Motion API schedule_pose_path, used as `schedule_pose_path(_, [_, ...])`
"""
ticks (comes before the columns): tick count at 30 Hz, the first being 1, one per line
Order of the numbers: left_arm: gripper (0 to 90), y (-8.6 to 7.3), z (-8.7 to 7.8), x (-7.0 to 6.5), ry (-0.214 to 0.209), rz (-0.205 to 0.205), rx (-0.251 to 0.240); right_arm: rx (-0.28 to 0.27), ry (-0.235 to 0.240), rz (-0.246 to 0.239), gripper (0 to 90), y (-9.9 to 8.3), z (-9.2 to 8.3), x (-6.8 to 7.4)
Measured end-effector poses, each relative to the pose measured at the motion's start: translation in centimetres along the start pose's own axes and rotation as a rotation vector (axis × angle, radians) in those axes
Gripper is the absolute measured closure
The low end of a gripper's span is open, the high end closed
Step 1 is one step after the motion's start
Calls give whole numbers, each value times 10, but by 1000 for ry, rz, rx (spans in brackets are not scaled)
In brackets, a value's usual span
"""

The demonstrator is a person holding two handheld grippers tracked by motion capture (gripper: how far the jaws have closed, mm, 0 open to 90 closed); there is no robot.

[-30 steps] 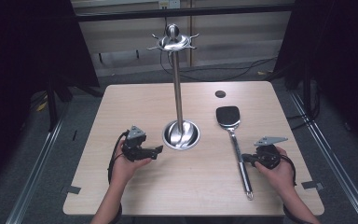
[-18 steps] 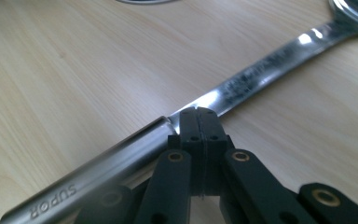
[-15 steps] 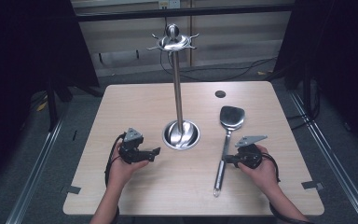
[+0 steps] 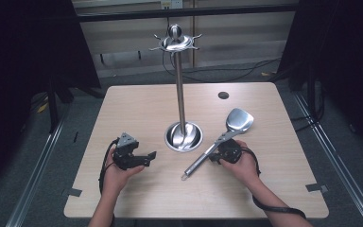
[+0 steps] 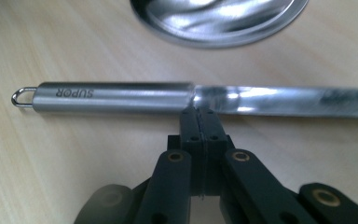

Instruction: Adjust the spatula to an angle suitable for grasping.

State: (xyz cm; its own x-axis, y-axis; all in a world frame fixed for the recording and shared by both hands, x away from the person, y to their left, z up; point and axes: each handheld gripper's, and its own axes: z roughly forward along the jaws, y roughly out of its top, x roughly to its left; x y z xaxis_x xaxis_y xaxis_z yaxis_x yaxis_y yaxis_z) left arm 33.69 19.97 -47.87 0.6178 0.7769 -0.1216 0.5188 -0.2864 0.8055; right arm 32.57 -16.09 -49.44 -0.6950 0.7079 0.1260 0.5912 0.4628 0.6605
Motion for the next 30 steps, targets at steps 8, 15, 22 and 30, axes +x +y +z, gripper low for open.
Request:
schedule_pose_path(8, [141,1,0,1,-3,-2,-13,-130,-158,48,900,17,-19,-53])
schedule_pose_path(15, [141,0,0,1,-12,-4,-12,-141,-252,26,900,22,-7,-92])
schedule_pose_path(22, [142,0,0,1,-13,-10,-17,-65,-260,-14,900,23,17,-96])
schedule_pose_path(30, [143,1,-1,1,-8,-4,-18,-45,-278,-2,900,18,13,-99])
